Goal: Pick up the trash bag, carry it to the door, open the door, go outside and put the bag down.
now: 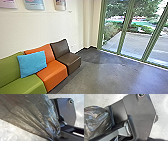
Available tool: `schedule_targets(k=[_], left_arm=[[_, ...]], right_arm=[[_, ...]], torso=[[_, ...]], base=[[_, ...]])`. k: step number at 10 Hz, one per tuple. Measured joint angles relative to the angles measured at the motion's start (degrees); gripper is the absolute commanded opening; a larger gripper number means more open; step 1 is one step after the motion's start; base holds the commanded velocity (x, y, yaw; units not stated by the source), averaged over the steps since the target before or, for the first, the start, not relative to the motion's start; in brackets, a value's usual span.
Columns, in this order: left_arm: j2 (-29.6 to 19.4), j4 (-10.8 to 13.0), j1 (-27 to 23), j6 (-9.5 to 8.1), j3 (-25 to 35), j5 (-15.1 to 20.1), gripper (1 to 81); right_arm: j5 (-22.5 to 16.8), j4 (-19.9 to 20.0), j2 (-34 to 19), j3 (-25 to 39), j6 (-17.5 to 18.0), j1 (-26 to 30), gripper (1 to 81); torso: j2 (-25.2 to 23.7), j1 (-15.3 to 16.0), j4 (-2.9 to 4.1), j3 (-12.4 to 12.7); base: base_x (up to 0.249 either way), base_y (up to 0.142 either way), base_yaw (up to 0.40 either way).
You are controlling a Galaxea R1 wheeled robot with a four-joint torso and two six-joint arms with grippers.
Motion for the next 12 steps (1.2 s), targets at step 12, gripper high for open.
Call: schedule_targets(k=[12], left_arm=[[-0.17, 0.0, -0.09, -0.02, 0.0, -1.38, 1.0]], right_arm=[[2.01, -0.52, -0.02, -0.37, 0.0, -0.3, 81.1]], torso=[[0.0, 0.0, 0.0, 0.0]], base=[[0.0, 0.0, -0.339]])
